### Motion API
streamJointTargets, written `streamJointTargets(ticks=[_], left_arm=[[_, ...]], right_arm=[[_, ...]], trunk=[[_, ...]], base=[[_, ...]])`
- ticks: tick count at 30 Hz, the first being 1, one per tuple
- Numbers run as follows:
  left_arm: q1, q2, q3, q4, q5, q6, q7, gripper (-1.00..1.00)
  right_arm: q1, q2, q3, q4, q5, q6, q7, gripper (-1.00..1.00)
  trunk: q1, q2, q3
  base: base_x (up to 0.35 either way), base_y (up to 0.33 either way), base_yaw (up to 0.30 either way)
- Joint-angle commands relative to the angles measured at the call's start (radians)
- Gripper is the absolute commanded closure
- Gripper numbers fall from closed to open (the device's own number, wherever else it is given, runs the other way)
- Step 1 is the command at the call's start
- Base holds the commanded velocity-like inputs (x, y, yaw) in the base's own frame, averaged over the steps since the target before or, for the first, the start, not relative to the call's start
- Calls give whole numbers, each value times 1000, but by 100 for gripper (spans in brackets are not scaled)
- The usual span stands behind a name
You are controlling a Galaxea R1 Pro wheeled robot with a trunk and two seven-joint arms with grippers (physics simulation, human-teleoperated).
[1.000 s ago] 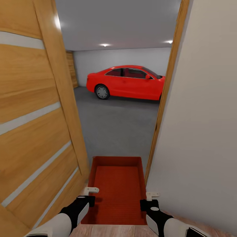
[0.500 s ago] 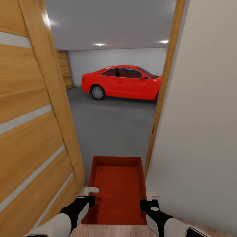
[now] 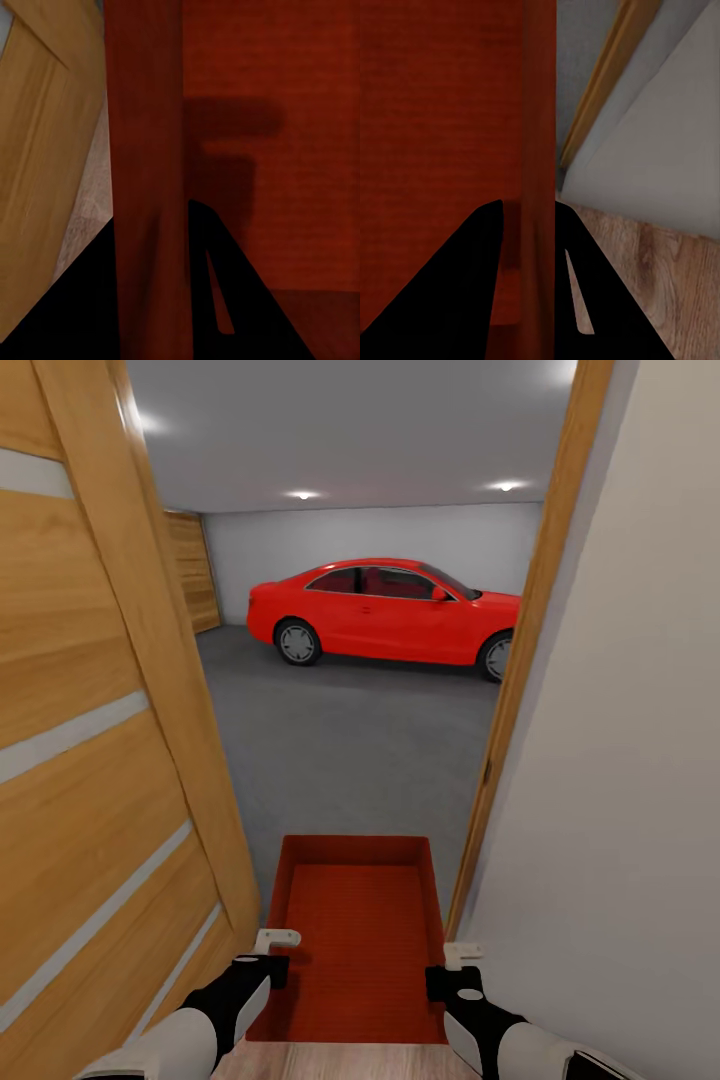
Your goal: Move the two storage containers from the living room to the garage. In the garage, place one container on the floor and stack the other container on top of it (either order is fine).
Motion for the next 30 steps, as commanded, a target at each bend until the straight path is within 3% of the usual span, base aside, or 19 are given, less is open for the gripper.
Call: streamJointTargets(ticks=[1, 18, 30], left_arm=[[1, -1, -33, 3, 17, 5, 5, 100], [1, -2, -33, 3, 17, 6, 5, 100], [1, -2, -33, 3, 17, 5, 5, 100]], right_arm=[[-1, 0, 0, 1, -8, -6, -27, 100], [-1, 0, 0, 1, -8, -6, -27, 100], [-1, 1, 0, 1, -8, -6, -27, 100]], trunk=[[0, -2, -2], [0, -2, -2], [0, -2, -2]], base=[[21, 7, 0], [2, 259, 0], [0, 24, -188]])
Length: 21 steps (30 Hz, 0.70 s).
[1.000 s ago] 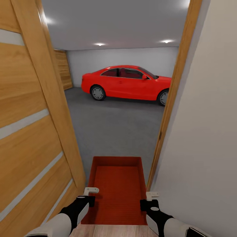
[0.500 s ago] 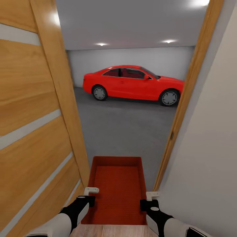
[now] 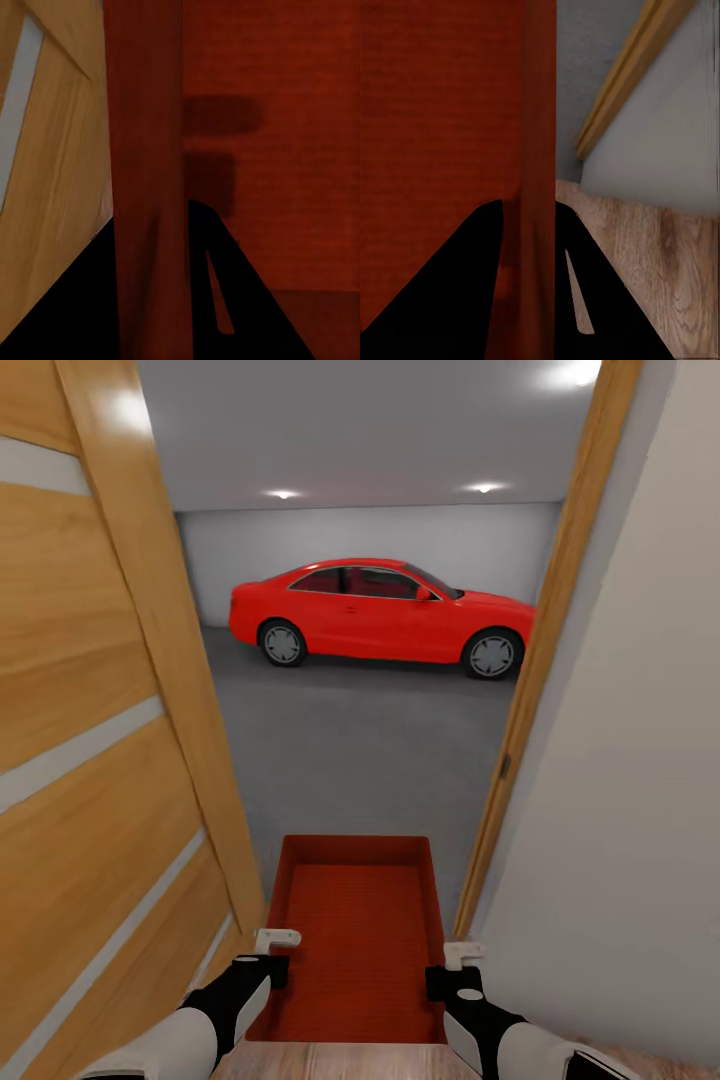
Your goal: Move the two storage containers from the living room to the garage. In the garage, place one container on the floor and stack the other container on top of it (either order is fine).
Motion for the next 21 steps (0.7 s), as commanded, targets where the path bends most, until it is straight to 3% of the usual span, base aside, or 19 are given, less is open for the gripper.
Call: streamJointTargets(ticks=[1, 11, 16, 21], left_arm=[[1, -1, -34, 4, 18, 5, 4, 100], [1, -1, -34, 4, 18, 5, 4, 100], [1, -1, -34, 4, 19, 5, 3, 100], [1, -1, -34, 4, 20, 6, 1, 100]], right_arm=[[-1, 1, 1, 1, -10, -6, -24, 100], [-1, 1, 1, 1, -10, -6, -24, 100], [-1, 1, 1, 1, -10, -6, -24, 100], [-1, 1, 1, 1, -10, -6, -24, 100]], trunk=[[0, -2, -2], [0, -2, -2], [0, -2, -2], [0, -2, -2]], base=[[0, 1, -241], [0, 0, -235], [0, 20, -51], [0, 245, -5]])
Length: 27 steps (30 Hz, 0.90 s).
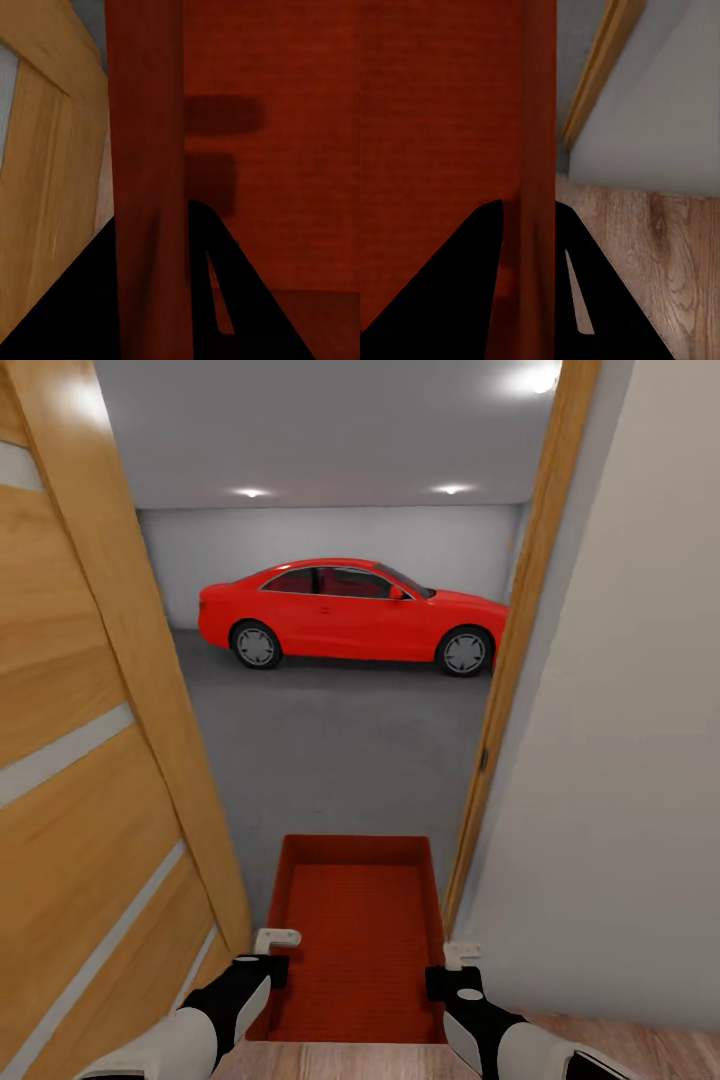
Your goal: Move the two storage containers from the living room to the garage. In the garage, place one container on the floor and stack the other container on top of it (either order is fine).
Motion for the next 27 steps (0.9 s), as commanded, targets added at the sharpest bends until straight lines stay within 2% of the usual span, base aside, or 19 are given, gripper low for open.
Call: streamJointTargets(ticks=[1, 8, 15, 27], left_arm=[[0, -1, -32, 5, 16, 4, -3, 100], [0, -1, -32, 5, 16, 4, -4, 100], [0, -1, -32, 5, 15, 3, -3, 100], [0, -1, -32, 5, 15, 3, -3, 100]], right_arm=[[-1, 1, 2, 1, -9, -7, -24, 100], [-1, 1, 2, 1, -9, -7, -24, 100], [-1, 1, 2, 1, -9, -7, -24, 100], [-1, 1, 2, 1, -10, -8, -24, 100]], trunk=[[0, -2, -2], [0, -2, -2], [0, -2, -2], [0, -2, -2]], base=[[0, 309, -1], [0, 267, 0], [0, 40, -13], [0, 1, -204]])
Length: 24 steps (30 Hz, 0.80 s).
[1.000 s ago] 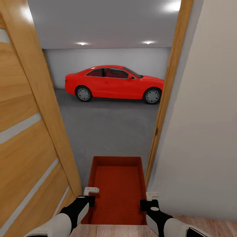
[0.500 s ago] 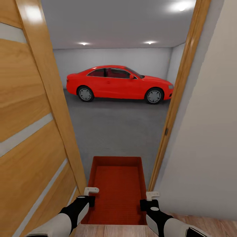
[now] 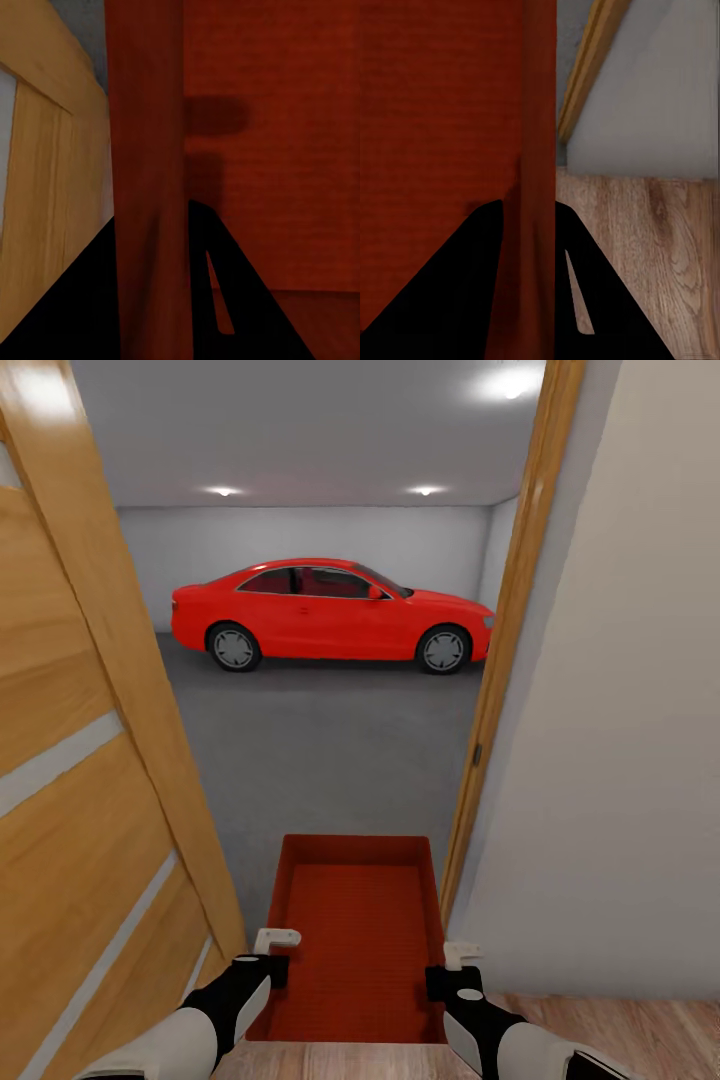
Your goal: Move the two storage containers from the living room to the garage. In the garage, place one container on the floor and stack the other container on top of it (either order is fine).
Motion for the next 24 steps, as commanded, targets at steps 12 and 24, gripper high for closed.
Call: streamJointTargets(ticks=[12, 24], left_arm=[[1, -1, -33, 5, 17, 6, -3, 100], [1, -1, -33, 5, 16, 4, -3, 100]], right_arm=[[-1, 1, 1, 1, -10, -6, -24, 100], [-1, 0, 1, 1, -10, -6, -24, 100]], trunk=[[0, -2, -2], [0, -2, -2]], base=[[0, 165, -18], [0, 72, 0]])
